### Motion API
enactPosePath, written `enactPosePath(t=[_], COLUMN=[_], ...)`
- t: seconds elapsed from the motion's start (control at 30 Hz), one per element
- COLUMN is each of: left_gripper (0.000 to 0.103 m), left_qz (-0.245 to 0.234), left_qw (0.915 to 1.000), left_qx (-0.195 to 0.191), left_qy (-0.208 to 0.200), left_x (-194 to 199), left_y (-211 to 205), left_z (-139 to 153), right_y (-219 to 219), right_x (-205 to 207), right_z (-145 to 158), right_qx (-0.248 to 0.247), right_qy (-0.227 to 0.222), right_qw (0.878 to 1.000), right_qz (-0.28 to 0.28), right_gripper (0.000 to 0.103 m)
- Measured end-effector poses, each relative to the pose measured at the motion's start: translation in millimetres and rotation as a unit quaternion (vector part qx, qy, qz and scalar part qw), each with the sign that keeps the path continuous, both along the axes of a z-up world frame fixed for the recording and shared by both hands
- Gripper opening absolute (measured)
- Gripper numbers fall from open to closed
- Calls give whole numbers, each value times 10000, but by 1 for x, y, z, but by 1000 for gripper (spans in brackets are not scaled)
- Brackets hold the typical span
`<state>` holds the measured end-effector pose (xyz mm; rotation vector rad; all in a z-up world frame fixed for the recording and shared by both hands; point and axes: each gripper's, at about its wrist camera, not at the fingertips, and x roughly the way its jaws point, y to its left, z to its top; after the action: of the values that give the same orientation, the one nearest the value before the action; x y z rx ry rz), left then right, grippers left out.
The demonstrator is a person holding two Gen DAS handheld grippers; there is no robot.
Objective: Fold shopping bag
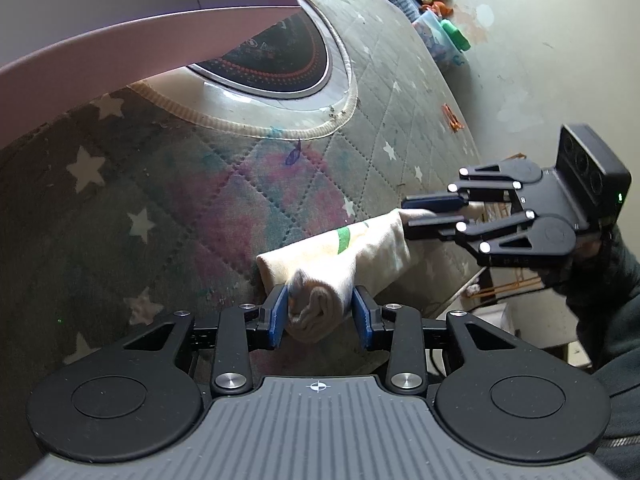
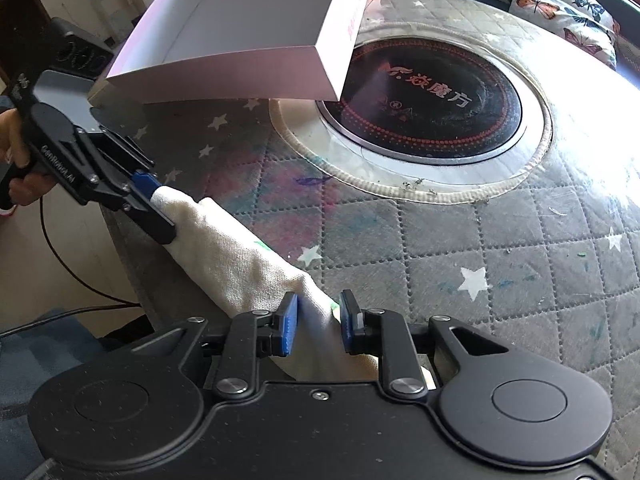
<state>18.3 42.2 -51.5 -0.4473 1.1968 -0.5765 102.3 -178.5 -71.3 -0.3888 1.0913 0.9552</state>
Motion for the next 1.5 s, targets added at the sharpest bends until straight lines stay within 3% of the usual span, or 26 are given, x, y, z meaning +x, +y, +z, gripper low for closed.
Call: enactPosePath(t=[0.07, 0.33, 0.53, 0.67, 0.9, 1.03, 1.37, 1.5], left_gripper=[31, 31, 31, 29, 23, 2, 3, 3], left_qz=[-85, -68, -415, -878, -1017, -817, -885, -877], left_qw=[9999, 9975, 9916, 9889, 9895, 9932, 9928, 9928], left_qx=[117, 230, 188, 219, 328, 380, 467, 454], left_qy=[-94, -672, -1210, -1180, -977, -734, -664, -677], left_x=[-5, -29, -28, -2, 19, 26, 26, 26], left_y=[-2, 8, -21, -62, -85, -81, -84, -84], left_z=[5, 44, 75, 58, 30, 14, 2, 1], right_y=[1, 2, 3, 1, 0, -1, -16, -40], right_x=[3, 3, 0, -2, -3, -4, -10, -4], right_z=[-1, -2, -1, -1, -1, -2, 14, 32], right_qx=[-17, -31, -57, -30, 10, 27, 287, 261], right_qy=[30, 7, -104, -157, -210, -246, -408, -429], right_qw=[10000, 9999, 9998, 9998, 9996, 9995, 9981, 9984], right_qz=[8, 102, 161, 148, 173, 215, 358, 256], right_gripper=[24, 26, 26, 26, 27, 29, 31, 42])
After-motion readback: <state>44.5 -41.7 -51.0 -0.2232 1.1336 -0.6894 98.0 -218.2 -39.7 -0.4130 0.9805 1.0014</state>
